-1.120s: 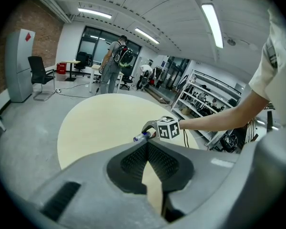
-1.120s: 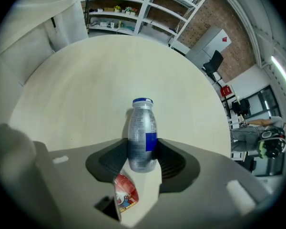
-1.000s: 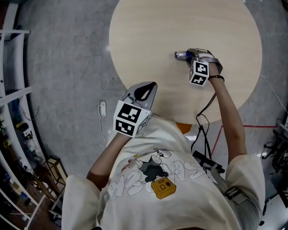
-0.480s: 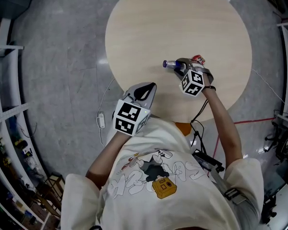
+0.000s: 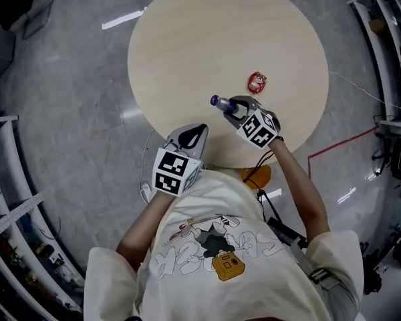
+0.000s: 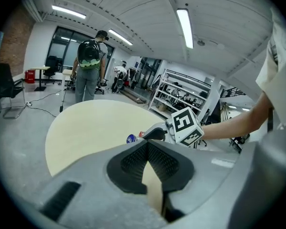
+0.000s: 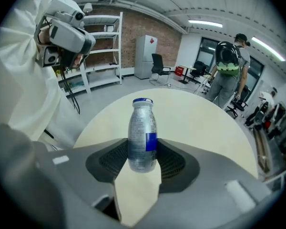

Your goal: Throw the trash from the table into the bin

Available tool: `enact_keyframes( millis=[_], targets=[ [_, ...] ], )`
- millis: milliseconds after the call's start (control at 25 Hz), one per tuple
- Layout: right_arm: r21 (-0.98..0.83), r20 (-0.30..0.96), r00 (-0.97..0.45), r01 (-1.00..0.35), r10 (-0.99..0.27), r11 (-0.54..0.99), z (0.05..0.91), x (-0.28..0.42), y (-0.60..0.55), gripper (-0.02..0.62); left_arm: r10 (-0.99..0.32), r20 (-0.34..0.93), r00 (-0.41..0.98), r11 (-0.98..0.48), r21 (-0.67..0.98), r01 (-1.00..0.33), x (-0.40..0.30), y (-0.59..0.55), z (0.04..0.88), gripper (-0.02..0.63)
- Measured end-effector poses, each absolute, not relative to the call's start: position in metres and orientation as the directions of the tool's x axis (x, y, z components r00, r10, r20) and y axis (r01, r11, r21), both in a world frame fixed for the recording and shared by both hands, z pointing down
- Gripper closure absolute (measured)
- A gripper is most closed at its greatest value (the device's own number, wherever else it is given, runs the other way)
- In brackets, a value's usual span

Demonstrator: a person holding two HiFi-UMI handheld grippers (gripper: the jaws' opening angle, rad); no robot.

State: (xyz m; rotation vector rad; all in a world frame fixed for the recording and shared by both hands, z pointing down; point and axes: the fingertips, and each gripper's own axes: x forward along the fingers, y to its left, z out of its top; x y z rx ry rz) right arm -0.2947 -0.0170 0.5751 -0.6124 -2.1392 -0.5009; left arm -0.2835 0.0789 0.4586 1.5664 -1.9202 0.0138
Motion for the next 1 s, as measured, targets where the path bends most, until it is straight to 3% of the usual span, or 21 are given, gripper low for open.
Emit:
enact_keyframes(
  millis=[440,760,1000],
  targets=[
    [-0.144,0.697,-0.669,0.223,0.258,0.964,0.557,-0.276,0.041,0.397,-0.878,0.466,0.106,0.096,0.389,-0.916,-0.292,0.101,0.477,0.6],
    [-0.218,0.665,-0.743,-0.104,0.07,0.97,0.545,-0.243,0.051,0.397,-0.84,0.472,0.267,-0.084,0.374,-0.924,-0.275,0.103,0.481,0.6],
    [-0.278,0.636,-0.77,-0.277,-0.039,0.92,0.552,-0.213,0.06,0.397,-0.788,0.49,0.372,-0.195,0.375,-0.906,-0.259,0.107,0.497,0.6]
  ],
)
